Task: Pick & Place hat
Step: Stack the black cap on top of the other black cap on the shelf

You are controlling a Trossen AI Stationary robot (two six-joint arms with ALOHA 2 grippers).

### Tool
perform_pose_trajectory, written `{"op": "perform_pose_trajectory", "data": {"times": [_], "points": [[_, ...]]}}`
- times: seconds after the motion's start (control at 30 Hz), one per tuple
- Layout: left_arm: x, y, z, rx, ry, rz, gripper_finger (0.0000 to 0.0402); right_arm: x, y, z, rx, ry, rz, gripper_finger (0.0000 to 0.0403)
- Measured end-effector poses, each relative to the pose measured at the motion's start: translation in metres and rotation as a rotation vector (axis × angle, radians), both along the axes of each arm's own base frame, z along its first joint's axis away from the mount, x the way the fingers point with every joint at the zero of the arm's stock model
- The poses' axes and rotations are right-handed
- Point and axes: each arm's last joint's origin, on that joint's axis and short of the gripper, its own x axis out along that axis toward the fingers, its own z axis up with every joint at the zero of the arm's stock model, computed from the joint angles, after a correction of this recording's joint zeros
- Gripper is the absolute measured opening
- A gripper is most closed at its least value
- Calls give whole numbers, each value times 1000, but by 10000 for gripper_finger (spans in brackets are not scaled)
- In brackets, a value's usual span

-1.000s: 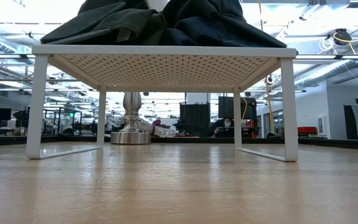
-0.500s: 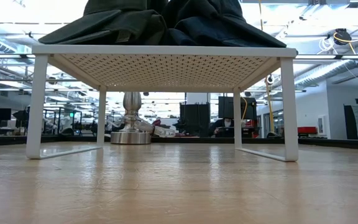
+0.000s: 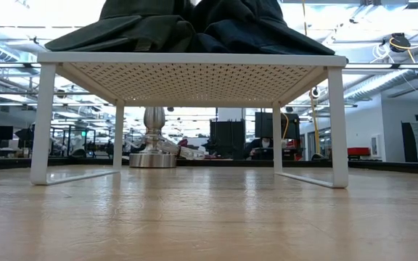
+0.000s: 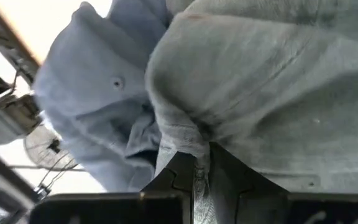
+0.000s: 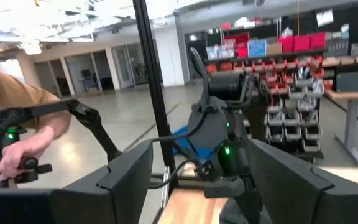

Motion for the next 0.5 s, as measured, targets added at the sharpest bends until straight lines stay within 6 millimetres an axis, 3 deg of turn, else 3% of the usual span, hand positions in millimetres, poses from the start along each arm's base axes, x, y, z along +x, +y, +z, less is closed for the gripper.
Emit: {"op": "perform_pose_trajectory", "data": {"times": [0.27,0.5], "points": [[18,-2,-27,-55,89,37,32,1,0,-6,-3,60,0,254],[27,-1,-38,-110,43,298,35,1,0,-6,-11,64,-1,254]]}}
